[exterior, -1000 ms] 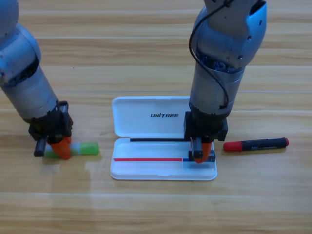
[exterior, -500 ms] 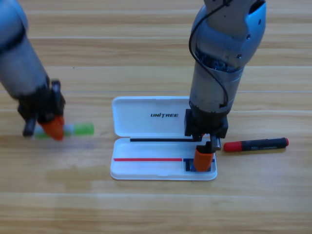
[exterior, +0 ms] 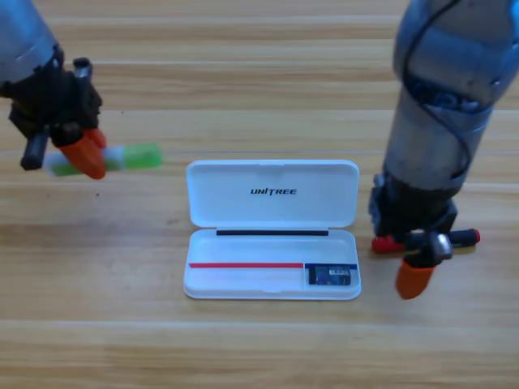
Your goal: Clean up eraser and pencils
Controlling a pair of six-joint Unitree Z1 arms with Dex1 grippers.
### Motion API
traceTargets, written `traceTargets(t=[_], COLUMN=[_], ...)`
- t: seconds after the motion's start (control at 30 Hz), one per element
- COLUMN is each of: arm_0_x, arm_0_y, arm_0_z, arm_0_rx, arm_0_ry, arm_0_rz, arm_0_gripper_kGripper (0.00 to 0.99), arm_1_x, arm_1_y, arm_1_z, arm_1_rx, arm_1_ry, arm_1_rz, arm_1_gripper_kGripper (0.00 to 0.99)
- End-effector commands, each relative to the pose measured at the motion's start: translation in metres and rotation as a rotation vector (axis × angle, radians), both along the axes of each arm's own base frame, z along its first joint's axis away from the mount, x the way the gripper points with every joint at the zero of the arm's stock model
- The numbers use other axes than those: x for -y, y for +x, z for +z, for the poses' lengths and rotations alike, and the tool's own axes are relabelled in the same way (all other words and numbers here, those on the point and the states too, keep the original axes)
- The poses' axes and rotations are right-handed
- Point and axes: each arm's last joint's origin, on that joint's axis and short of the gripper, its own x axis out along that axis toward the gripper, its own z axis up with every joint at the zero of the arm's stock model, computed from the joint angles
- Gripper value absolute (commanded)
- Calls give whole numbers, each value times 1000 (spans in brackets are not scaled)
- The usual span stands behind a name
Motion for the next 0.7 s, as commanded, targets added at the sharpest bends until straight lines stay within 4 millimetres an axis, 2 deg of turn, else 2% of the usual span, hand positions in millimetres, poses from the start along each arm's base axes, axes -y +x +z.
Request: traceTargets(t=[0.03, 0.17, 0.27, 0.47, 0.57, 0.7], arm_0_x=[27, 45, 61, 90, 102, 114], arm_0_y=[-8, -10, -10, -7, -5, -4], arm_0_z=[-10, -22, -33, -63, -77, -92], arm_0_rx=[-49, -80, -96, -122, -135, -149], arm_0_ry=[3, 3, 2, 11, 17, 27], arm_0_rz=[-47, -77, -102, -133, -136, -142], arm_0_gripper_kGripper=[0, 0, 0, 0, 0, 0], arm_1_x=[43, 55, 62, 66, 64, 63], arm_1_y=[49, 75, 85, 94, 96, 98], arm_1_z=[-28, -50, -61, -77, -84, -92], arm_1_rx=[-26, -28, -37, -52, -62, -80], arm_1_ry=[-51, -63, -78, -98, -102, -107], arm_1_rz=[-85, -97, -96, -88, -83, -79], arm_1_gripper_kGripper=[807, 805, 805, 798, 758, 756])
